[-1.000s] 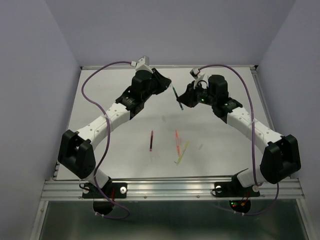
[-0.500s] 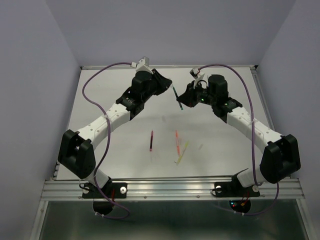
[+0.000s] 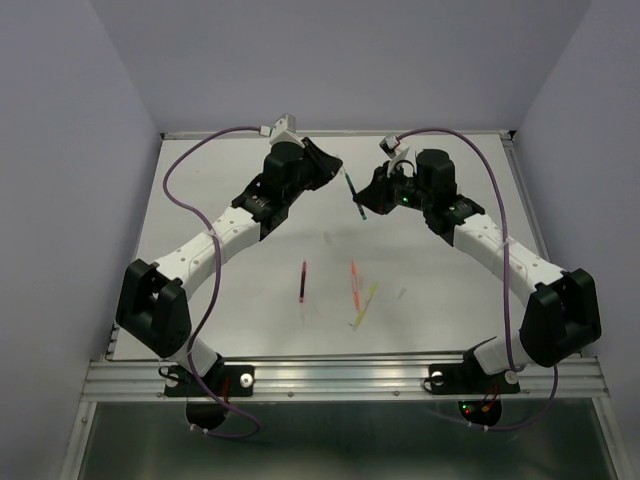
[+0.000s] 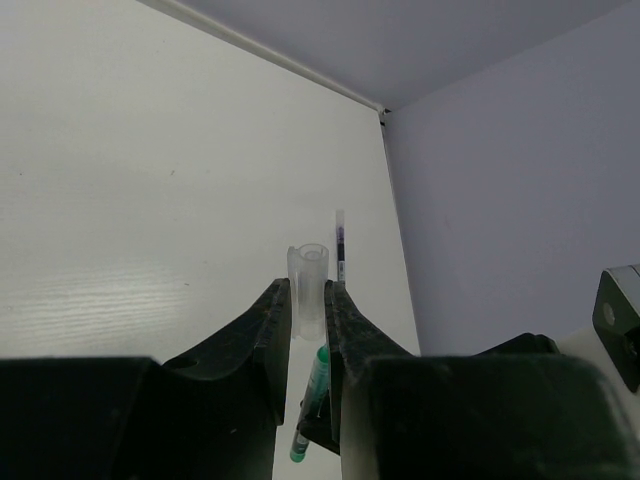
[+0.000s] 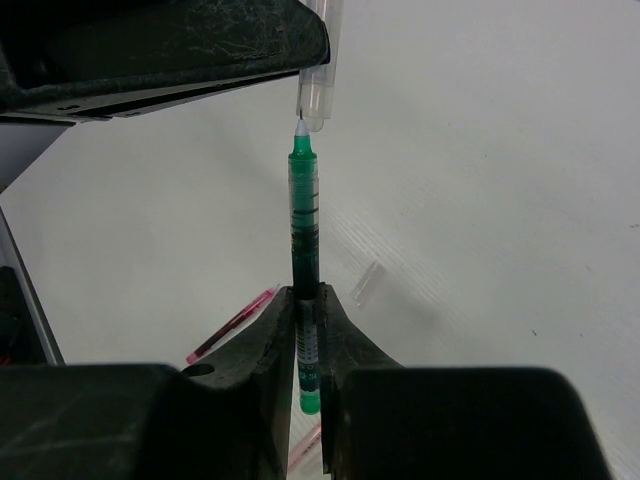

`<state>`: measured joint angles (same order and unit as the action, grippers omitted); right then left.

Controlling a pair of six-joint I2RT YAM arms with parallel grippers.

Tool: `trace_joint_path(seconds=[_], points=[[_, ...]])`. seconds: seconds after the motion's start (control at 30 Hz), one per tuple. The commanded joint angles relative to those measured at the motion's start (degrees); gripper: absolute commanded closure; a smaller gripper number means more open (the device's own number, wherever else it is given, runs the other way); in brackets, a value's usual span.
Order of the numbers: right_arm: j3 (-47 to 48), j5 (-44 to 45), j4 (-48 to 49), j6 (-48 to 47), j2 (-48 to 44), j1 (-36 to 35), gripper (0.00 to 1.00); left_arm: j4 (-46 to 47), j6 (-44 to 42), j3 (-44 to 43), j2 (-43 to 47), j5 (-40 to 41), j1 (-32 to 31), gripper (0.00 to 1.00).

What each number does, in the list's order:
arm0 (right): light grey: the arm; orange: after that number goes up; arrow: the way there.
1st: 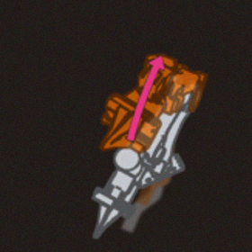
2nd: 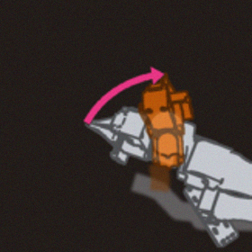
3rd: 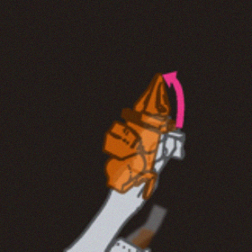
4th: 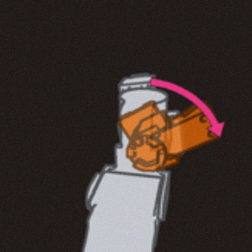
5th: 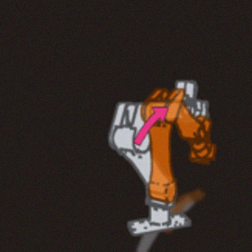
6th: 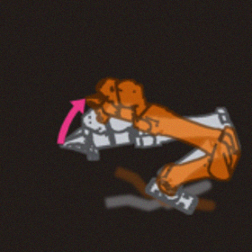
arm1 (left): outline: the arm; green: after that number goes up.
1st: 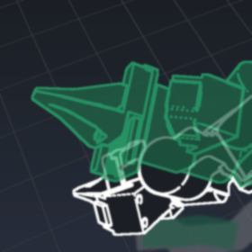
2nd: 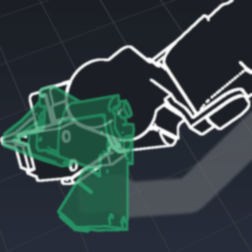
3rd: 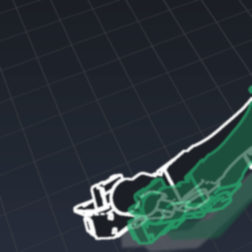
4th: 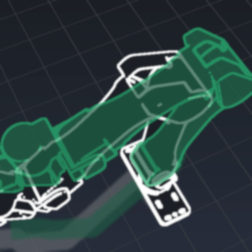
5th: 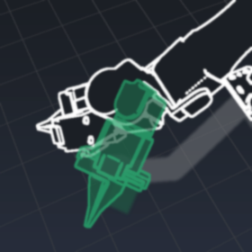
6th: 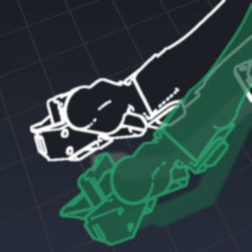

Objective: Insert the pens into the pen caps

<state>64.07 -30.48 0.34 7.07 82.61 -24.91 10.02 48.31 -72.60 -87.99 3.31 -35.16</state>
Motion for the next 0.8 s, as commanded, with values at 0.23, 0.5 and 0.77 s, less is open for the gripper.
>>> trace_joint_path(seconds=[0.23,0.5,0.77], points=[[1.76,-1.69,0.28,-0.74,-0.96,-0.41,0.93,0.44,0.9,-0.53,2.56,0.82,-0.09,1.0],[1.85,-1.86,-0.16,-0.92,-0.52,-0.41,0.93,0.26,1.17,0.35,3.96,2.05,-0.18,1.0],[2.28,-3.62,-0.25,-1.09,0.36,-0.41,0.92,0.26,1.52,0.44,4.23,2.4,-0.35,1.0]])
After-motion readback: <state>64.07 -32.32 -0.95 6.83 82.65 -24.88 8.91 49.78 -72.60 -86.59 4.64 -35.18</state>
